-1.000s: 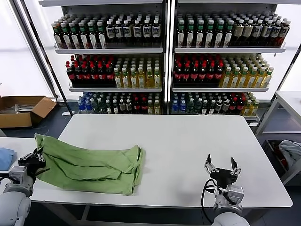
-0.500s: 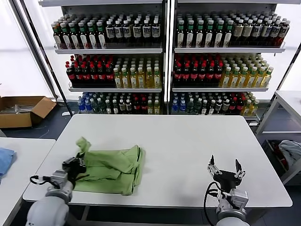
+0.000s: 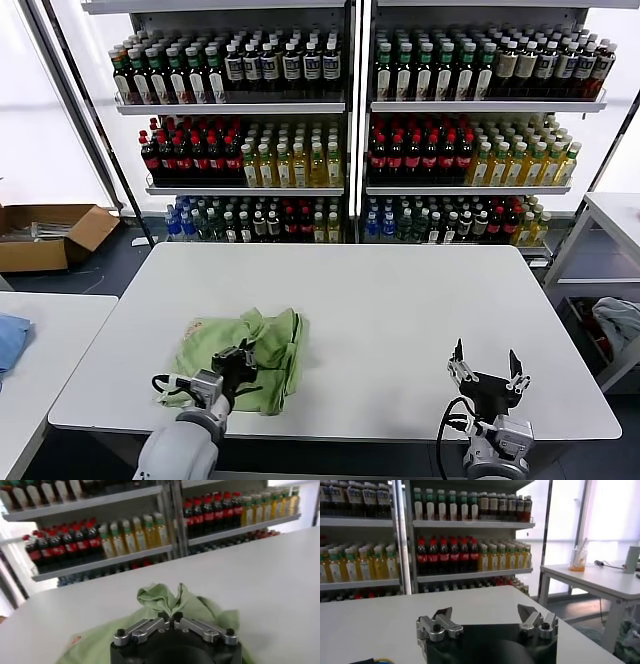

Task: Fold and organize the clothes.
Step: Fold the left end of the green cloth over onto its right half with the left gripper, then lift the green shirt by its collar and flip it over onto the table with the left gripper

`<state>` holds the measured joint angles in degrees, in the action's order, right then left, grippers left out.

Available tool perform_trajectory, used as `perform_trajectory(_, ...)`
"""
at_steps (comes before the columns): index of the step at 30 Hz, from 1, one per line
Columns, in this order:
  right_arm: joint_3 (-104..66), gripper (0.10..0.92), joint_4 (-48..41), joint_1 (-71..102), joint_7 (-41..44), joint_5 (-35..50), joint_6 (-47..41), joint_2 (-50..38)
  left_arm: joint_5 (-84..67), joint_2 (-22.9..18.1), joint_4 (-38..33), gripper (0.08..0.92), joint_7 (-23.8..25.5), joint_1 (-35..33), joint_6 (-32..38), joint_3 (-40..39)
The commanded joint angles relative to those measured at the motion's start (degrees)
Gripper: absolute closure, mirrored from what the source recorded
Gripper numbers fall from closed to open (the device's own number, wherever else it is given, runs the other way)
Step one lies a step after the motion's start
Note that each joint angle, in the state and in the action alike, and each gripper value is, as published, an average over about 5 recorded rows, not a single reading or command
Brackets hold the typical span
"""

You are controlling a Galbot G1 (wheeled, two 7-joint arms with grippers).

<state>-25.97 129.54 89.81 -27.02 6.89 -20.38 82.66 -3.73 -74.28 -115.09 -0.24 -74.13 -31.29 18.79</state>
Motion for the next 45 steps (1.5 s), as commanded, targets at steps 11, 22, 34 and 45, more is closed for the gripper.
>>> perform_trajectory(11, -0.02, 0.203, -0.29, 1.38, 0.10, -1.07, 0.50, 0.45, 4.92, -5.76, 8.69, 0.845, 0.99, 1.25, 4.32, -5.12)
perform_trajectory(22, 0.88, 0.203, -1.55, 0.65, 0.05, -1.02, 0.85, 0.47, -14.66, -10.32, 4.43, 0.534, -2.01, -1.19, 6.30, -7.47)
perform_trajectory(34, 2.61, 0.203, -3.20, -0.98, -0.02, -0.82, 0.75, 0.15, -37.41, -9.17, -12.90, 0.191, -4.29, -1.20, 7.63, 0.21)
perform_trajectory(45, 3.70, 0.203, -3.95, -5.28, 0.38, 1.34, -0.94, -2.34, -17.20, -0.51, -1.87, 0.177, -8.53, -2.71, 6.05, 16.39)
